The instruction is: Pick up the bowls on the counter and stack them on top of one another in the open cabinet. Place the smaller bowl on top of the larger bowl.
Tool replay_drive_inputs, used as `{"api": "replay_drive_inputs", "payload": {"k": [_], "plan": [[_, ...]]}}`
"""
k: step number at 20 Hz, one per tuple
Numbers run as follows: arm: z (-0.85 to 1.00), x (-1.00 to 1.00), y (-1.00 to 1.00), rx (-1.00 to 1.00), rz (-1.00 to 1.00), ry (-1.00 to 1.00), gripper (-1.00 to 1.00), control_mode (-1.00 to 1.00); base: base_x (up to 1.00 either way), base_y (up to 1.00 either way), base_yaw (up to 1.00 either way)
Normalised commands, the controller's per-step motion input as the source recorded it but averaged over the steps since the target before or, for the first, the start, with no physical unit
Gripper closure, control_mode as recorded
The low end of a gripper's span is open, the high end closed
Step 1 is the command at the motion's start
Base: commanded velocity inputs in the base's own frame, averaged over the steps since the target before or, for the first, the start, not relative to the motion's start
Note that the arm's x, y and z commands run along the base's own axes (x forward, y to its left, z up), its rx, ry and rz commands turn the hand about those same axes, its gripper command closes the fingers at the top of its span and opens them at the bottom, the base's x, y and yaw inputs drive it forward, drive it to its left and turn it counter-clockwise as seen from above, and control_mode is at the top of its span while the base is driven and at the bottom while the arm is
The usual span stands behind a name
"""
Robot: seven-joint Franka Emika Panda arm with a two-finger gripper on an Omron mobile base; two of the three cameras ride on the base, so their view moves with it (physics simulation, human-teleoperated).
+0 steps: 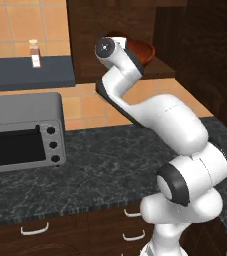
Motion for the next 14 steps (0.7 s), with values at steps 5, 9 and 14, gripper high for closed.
{"api": "replay_drive_inputs", "payload": {"k": [5, 9, 14], "plan": [[0.00, 0.72, 0.00, -0.04, 0.01, 0.12, -1.00, -1.00, 0.00, 0.00, 0.00], [-0.10, -0.46, 0.00, 0.00, 0.00, 0.00, -1.00, -1.00, 0.00, 0.00, 0.00], [-0.43, -1.00, -0.06, 0.00, 0.00, -0.09, -1.00, -1.00, 0.00, 0.00, 0.00]]}}
